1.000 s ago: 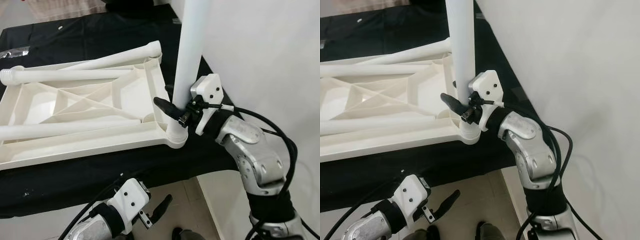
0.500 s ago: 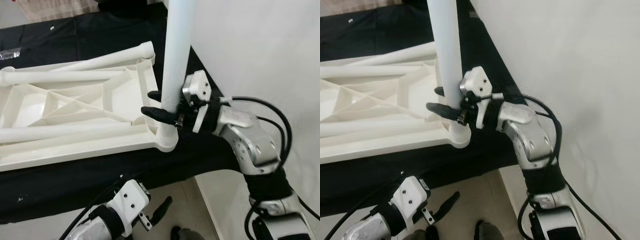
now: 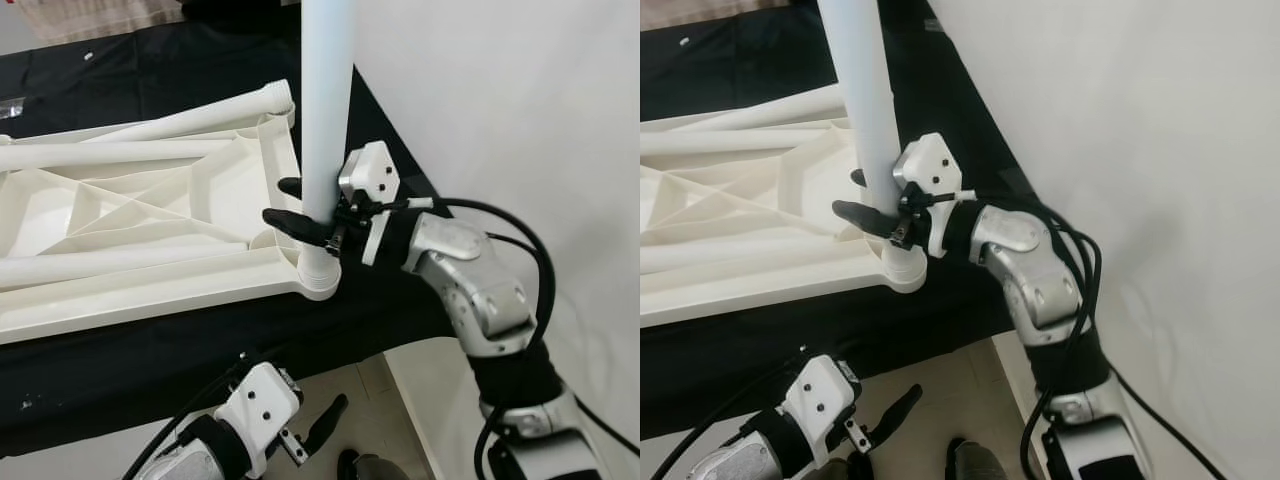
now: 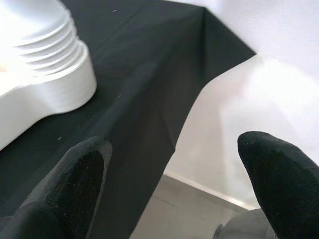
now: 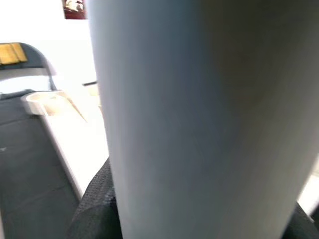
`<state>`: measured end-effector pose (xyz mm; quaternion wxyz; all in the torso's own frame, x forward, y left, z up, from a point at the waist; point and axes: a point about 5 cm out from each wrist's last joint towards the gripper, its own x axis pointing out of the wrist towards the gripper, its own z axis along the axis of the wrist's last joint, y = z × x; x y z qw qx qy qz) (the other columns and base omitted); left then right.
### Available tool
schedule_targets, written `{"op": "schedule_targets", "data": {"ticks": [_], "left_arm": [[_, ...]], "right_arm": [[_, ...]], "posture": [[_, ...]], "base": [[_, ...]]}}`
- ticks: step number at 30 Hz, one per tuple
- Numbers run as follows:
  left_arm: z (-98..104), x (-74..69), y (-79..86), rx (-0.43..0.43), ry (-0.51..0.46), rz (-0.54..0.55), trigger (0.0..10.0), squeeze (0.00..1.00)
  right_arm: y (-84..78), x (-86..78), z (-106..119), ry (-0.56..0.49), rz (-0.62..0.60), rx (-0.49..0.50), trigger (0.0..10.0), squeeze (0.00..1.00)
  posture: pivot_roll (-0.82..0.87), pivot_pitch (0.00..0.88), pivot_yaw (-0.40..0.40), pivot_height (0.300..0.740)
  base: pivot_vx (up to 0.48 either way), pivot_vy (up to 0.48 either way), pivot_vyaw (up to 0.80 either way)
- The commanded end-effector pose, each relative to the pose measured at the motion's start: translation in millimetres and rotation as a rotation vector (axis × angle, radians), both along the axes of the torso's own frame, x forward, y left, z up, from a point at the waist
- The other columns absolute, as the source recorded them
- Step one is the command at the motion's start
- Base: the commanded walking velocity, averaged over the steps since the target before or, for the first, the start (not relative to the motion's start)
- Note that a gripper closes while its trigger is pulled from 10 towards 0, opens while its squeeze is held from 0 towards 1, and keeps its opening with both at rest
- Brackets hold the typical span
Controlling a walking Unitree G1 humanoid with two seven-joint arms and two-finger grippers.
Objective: Building children table
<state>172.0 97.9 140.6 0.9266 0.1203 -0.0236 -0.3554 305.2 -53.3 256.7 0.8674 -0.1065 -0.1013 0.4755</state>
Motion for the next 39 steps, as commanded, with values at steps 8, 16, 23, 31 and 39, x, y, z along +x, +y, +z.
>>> {"op": "schedule_targets", "data": {"ticks": [8,16,23,31,39], "left_arm": [[-1.8,-3.8,-1.7,0.003,0.016,-0.007,10.0,0.0],[-1.8,-1.6,-1.6,0.007,0.011,-0.005,10.0,0.0],[-2.1,0.0,-1.0,0.01,0.008,-0.004,10.0,0.0],[-2.5,1.6,-1.1,0.011,0.006,-0.003,10.0,0.0],[0.1,3.7,0.2,-0.004,0.01,0.0,10.0,0.0]], "right_arm": [[-25.5,5.1,-72.0,0.37,-0.666,0.037,10.0,0.0],[-20.5,-2.2,-72.1,0.386,-0.727,0.068,10.0,0.0],[-17.5,-2.1,-65.5,0.37,-0.715,0.088,10.0,0.0],[-17.4,-0.1,-54.3,0.337,-0.671,0.143,10.0,0.0],[-17.9,0.6,-50.9,0.33,-0.651,0.158,10.0,0.0]], "posture": [[0.0,0.303,-0.043,0.74],[0.0,0.298,-0.039,0.74],[0.0,0.294,-0.037,0.74],[-0.01,0.289,-0.035,0.74],[0.0,0.284,-0.033,0.74]], "base": [[0.0,0.0,0.0],[0.0,0.0,0.0],[0.0,0.0,0.0],[0.0,0.0,0.0],[0.0,0.0,0.0]]}}
